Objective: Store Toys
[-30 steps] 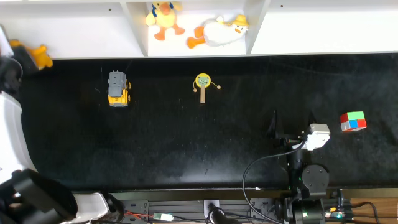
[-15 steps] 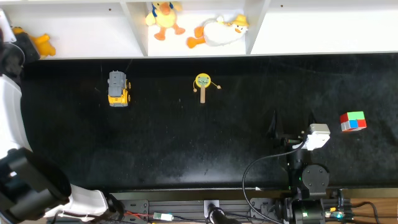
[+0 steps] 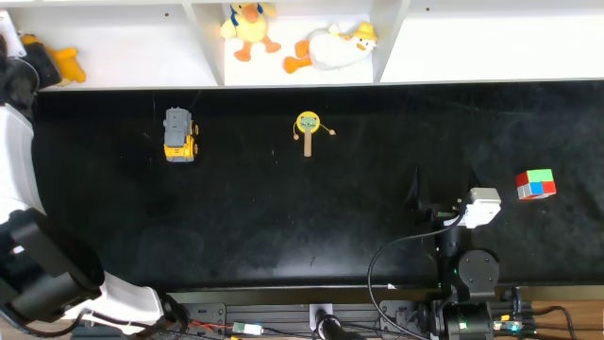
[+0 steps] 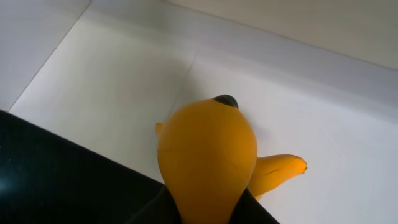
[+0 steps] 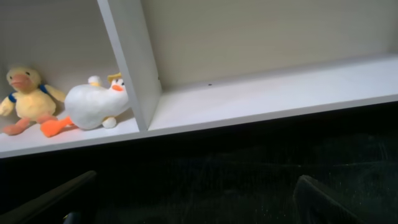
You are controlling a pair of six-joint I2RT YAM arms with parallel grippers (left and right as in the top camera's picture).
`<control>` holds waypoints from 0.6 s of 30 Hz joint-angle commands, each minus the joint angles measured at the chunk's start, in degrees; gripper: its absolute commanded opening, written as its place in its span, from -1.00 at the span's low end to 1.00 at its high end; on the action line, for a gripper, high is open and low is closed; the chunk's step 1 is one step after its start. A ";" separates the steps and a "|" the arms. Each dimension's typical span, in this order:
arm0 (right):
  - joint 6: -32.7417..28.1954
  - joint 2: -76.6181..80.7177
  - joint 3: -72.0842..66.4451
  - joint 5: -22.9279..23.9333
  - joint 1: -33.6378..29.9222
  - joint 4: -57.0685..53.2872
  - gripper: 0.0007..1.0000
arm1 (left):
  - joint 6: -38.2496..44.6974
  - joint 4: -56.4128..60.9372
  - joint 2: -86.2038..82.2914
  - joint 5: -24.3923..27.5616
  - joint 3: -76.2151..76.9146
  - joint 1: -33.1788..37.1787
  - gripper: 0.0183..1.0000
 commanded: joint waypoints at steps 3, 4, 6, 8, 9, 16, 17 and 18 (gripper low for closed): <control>0.42 -0.48 -0.79 -0.35 -0.11 0.26 0.99 | -1.01 0.37 1.66 0.55 1.29 -2.08 -0.68; 0.42 -0.48 -0.79 -0.35 -0.11 0.26 0.99 | -0.98 0.37 1.66 0.50 1.29 -2.29 -0.68; 0.42 -0.48 -0.79 -0.35 -0.11 0.26 0.99 | -1.01 0.33 1.66 0.07 1.29 -2.64 -0.68; 0.42 -0.48 -0.79 -0.35 -0.11 0.26 0.99 | -1.01 0.31 1.66 -0.11 1.27 -3.04 -0.67; 0.42 -0.48 -0.79 -0.35 -0.11 0.26 0.99 | -1.01 0.26 1.66 -0.17 1.27 -3.21 -0.67; 0.42 -0.48 -0.79 -0.35 -0.11 0.26 0.99 | -1.03 -0.55 2.10 -1.84 1.27 -3.89 -0.63; 0.42 -0.48 -0.79 -0.35 -0.11 0.26 0.99 | -1.03 -0.52 2.21 -1.81 1.27 -3.91 -0.63; 0.42 -0.48 -0.79 -0.35 -0.11 0.26 0.99 | -1.03 -0.55 2.21 -1.81 1.27 -3.91 -0.63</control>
